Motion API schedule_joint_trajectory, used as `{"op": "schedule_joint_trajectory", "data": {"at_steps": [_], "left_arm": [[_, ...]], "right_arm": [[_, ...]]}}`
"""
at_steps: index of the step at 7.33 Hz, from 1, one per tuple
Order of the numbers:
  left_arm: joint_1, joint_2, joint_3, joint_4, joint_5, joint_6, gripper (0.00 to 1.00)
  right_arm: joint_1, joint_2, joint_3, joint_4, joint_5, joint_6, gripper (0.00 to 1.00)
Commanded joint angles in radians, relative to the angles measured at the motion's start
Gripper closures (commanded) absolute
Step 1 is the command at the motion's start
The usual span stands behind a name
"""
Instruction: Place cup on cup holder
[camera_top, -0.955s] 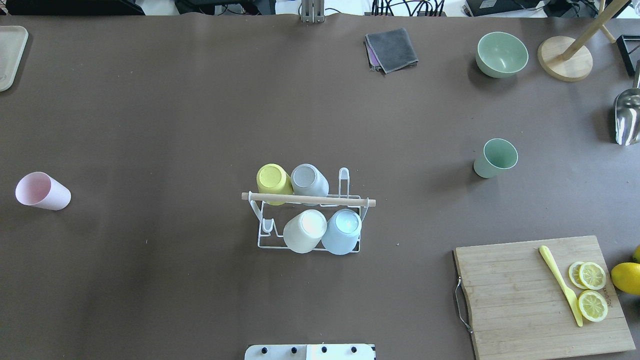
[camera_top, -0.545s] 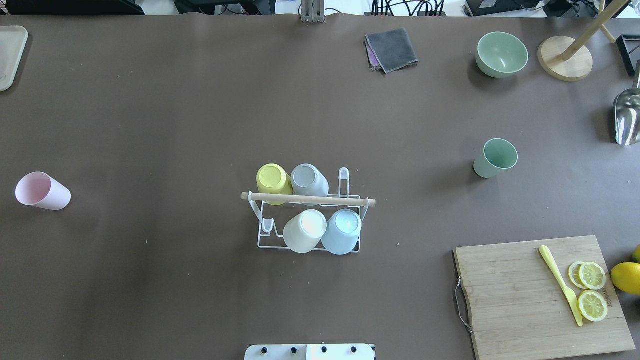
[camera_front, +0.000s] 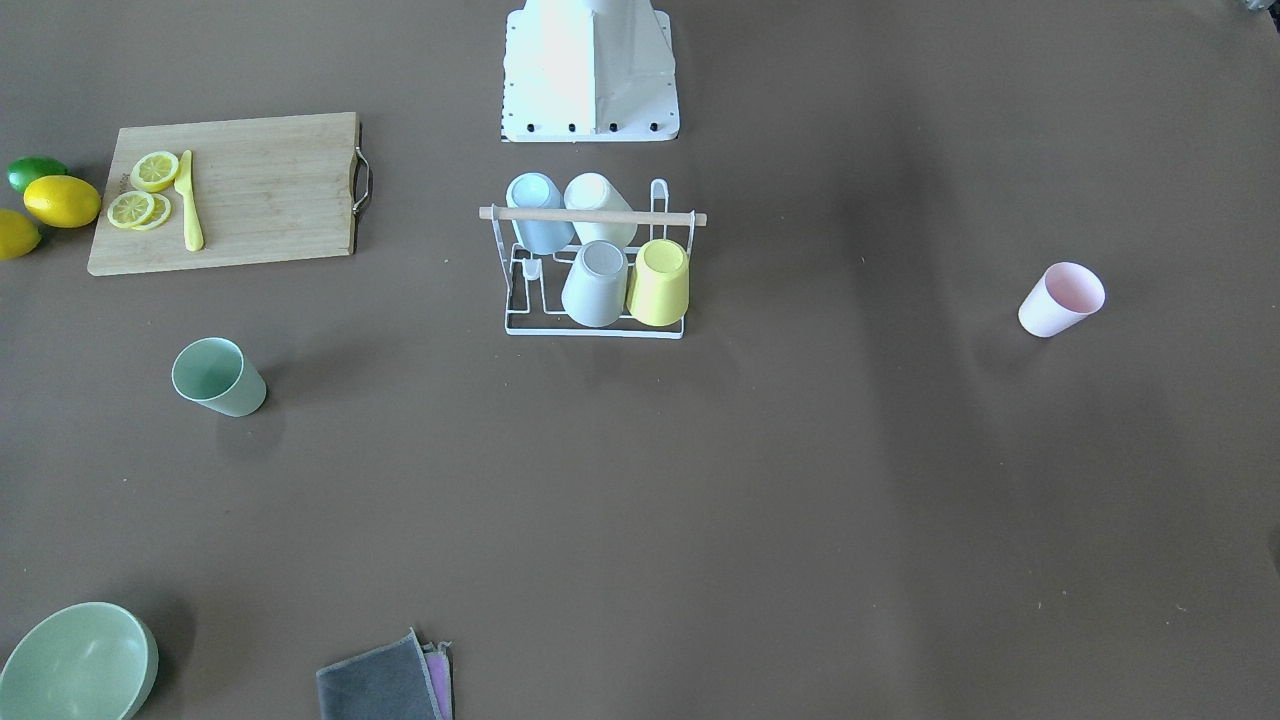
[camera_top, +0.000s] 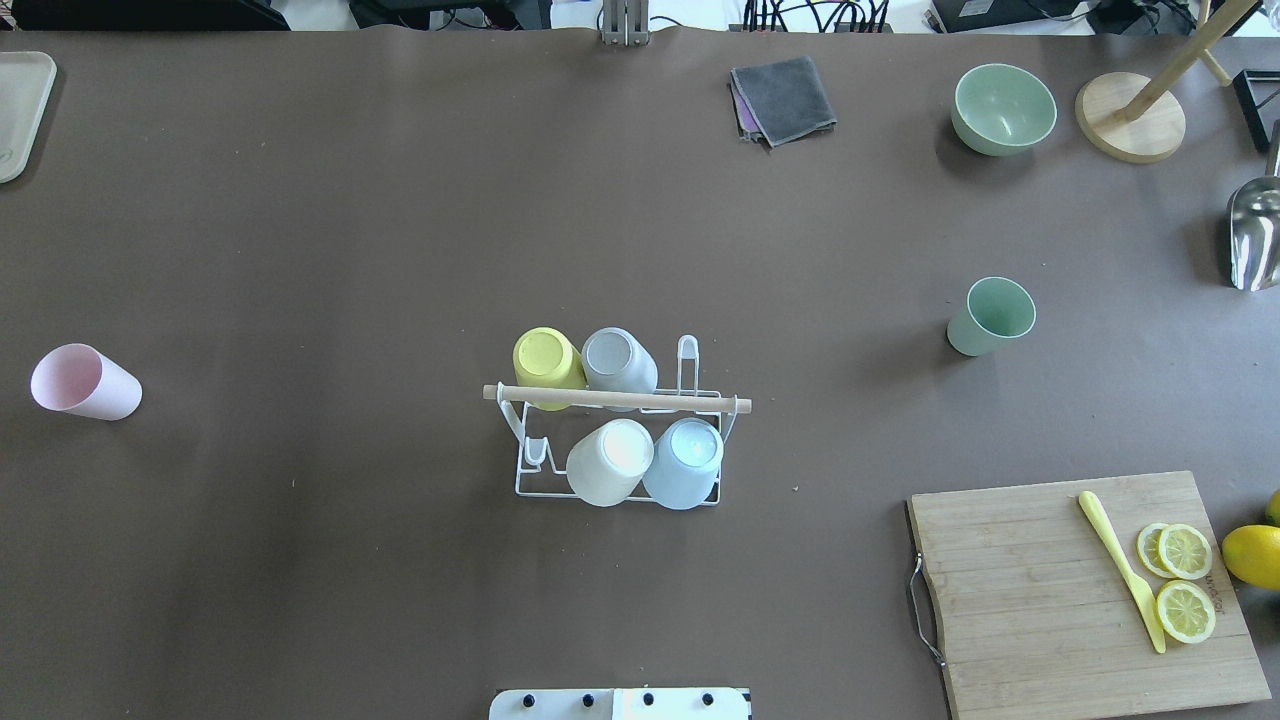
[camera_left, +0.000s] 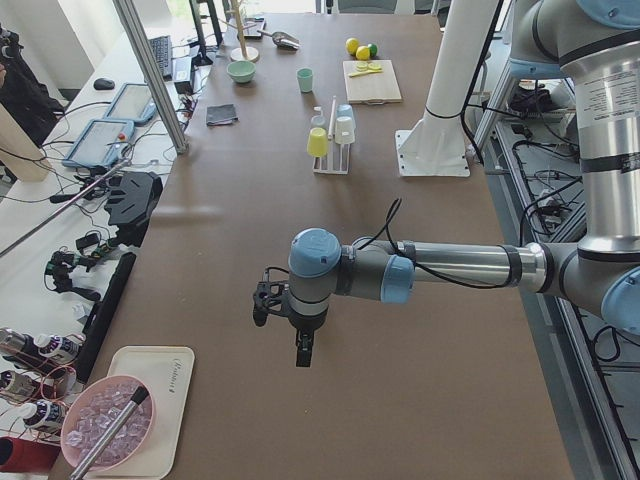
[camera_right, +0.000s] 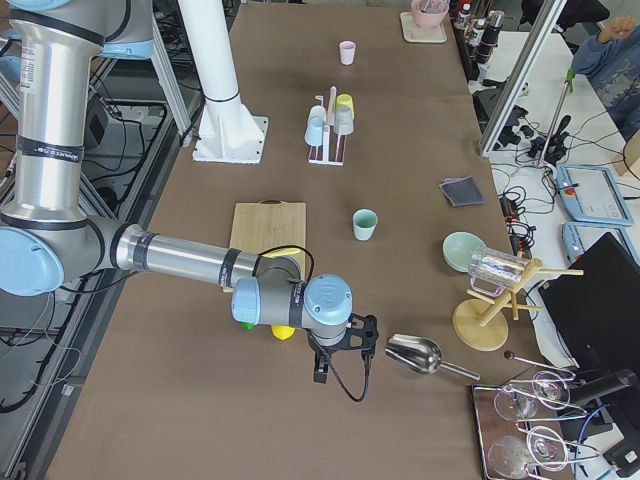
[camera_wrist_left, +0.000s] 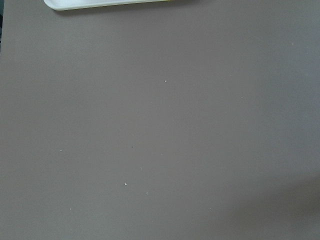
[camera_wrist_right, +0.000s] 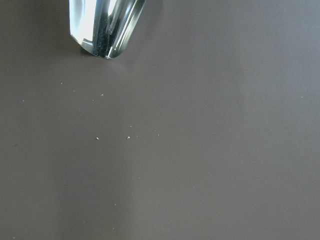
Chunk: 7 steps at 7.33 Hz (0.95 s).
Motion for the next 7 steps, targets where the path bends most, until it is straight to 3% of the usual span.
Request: {"op": "schedule_joint_trajectory", "data": {"at_steps": [1, 5, 7], "left_arm": [[0.000, 0.002, 0.000, 0.002, 0.000, 0.000, 0.02], [0.000, 0.002, 0.001, 0.006, -0.008, 0.000, 0.02], [0.000, 0.002, 0.003, 0.009, -0.008, 0.000, 0.02]], "right_arm": [[0.000, 0.001, -0.003, 0.016, -0.001, 0.001, 0.00], [0.000, 0.004, -0.006, 0.051, -0.001, -0.001, 0.00], [0.000, 0.004, -0.062, 0.053, 0.001, -0.001, 0.00]]}}
